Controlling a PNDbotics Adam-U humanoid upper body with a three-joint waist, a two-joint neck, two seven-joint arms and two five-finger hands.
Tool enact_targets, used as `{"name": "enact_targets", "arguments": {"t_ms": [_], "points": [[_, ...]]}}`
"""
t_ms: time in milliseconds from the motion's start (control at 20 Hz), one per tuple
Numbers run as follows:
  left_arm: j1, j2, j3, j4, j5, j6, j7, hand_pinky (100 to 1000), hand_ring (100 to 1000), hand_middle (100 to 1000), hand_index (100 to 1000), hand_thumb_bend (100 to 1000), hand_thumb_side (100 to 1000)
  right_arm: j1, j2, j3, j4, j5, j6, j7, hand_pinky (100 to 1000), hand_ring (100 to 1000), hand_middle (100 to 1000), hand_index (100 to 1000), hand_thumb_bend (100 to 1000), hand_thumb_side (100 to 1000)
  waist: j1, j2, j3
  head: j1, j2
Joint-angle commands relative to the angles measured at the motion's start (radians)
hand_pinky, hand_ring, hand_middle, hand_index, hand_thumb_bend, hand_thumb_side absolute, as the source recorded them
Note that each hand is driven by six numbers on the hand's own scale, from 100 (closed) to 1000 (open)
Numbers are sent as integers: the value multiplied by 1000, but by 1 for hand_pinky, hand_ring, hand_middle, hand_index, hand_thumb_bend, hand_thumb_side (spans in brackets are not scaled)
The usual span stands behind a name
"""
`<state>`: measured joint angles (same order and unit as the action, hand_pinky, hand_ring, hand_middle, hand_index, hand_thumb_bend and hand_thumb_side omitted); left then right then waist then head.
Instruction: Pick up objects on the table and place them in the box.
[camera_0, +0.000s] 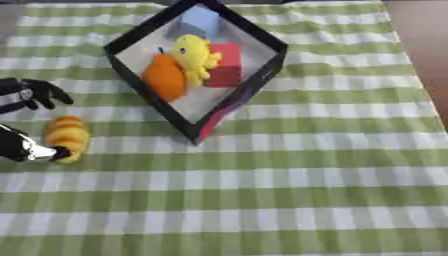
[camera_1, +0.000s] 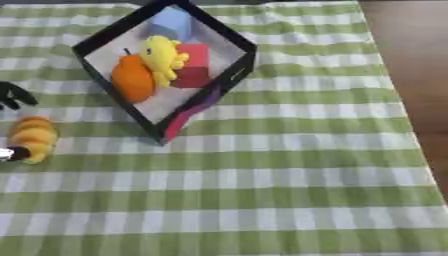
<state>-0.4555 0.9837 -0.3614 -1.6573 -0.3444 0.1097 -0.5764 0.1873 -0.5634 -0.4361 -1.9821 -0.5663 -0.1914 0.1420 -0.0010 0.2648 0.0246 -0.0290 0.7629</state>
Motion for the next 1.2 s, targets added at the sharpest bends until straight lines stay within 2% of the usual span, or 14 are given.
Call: {"name": "enact_targets", "arguments": {"t_ms": [50,450,650,950,1200], "points": [[-21,7,-2,34,-19,-12,-7,825,827,873,897,498,383,-3,-16,-6,-18,10,1,3,788,718,706,842,100,535,-14,6,-3,8,-11],[-38,-15,-20,96,-64,-31,-25,825,831,865,894,478,350,-5,-10,-3,-18,15,4,7,789,718,707,842,100,536,-14,11,-8,12,-18],[-43,-20,-24,117,-84,-39,-39,827,833,863,891,438,286,-5,-10,-3,-18,16,3,8,789,718,707,842,100,536,-13,12,-9,13,-22],[-50,-24,-25,129,-104,-39,-54,827,833,856,897,312,105,-5,-8,-1,-18,21,7,12,789,718,707,841,100,538,-11,13,-8,13,-27],[-60,-31,-27,136,-101,-35,-50,784,797,798,884,193,100,-5,-6,1,-18,23,10,15,789,718,707,840,100,538,-11,12,-9,13,-30]]}}
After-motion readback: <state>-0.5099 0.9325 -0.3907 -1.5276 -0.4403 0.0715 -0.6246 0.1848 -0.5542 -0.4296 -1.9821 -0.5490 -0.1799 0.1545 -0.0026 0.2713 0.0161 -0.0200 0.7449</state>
